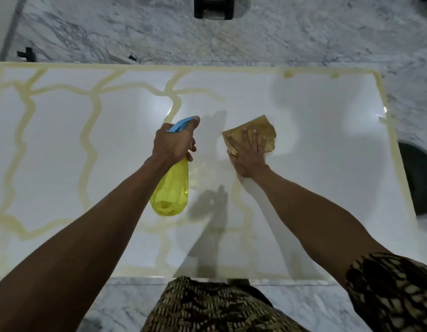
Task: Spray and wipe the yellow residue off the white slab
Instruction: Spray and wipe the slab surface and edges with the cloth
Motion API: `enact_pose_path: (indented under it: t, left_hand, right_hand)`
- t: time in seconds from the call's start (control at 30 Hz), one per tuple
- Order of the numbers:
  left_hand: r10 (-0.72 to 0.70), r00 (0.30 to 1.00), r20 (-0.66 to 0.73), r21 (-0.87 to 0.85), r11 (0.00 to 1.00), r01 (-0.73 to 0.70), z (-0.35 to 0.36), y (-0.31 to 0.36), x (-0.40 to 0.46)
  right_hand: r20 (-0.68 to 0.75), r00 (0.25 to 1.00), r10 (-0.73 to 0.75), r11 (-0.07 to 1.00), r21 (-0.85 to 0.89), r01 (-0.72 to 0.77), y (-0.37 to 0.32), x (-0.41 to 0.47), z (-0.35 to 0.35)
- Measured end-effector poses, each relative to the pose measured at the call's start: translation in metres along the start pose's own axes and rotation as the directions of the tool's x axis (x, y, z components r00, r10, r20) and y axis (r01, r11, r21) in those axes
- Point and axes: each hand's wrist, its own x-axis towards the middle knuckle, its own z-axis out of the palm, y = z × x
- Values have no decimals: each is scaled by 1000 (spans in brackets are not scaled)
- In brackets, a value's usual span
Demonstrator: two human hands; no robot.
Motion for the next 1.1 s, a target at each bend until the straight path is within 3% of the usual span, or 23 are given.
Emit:
enact_pose_path:
  t: [0.3,0.5,0.7,0.77,0.83,0.93,0.97,1.1]
  left_hand:
    - [35,997,62,60,997,-39,-24,-76,-130]
    - [54,994,94,70,996,-61,-45,-126,-200]
    - [102,991,90,32,994,-106,-73,-133,-225]
    - [126,989,80,-16,992,-125,-87,-129,-225]
    - [150,986,68,-19,989,-149,-98,-122,-222]
    - [151,988,44,-22,988,-150,-113,-110,-210]
    - [148,988,38,-27,989,-147,-117,-106,-204]
    - [143,989,40,-46,989,-141,-127,-93,-175]
  right_hand:
    - [94,991,96,995,-19,-95,-30,-187,65]
    - [282,933,224,954,132,-269,-93,-276,79]
    - [420,871,257,867,299,-400,-156,-304,66]
    - [326,883,339,769,445,-459,-161,-299,41]
    - [243,913,329,628,666,-403,-168,-288,6]
    - [278,866,415,155,917,-368,-169,-258,-50]
    - [257,871,418,106,939,-327,-166,-247,-67]
    - [105,888,447,102,981,-167,-153,-190,-110]
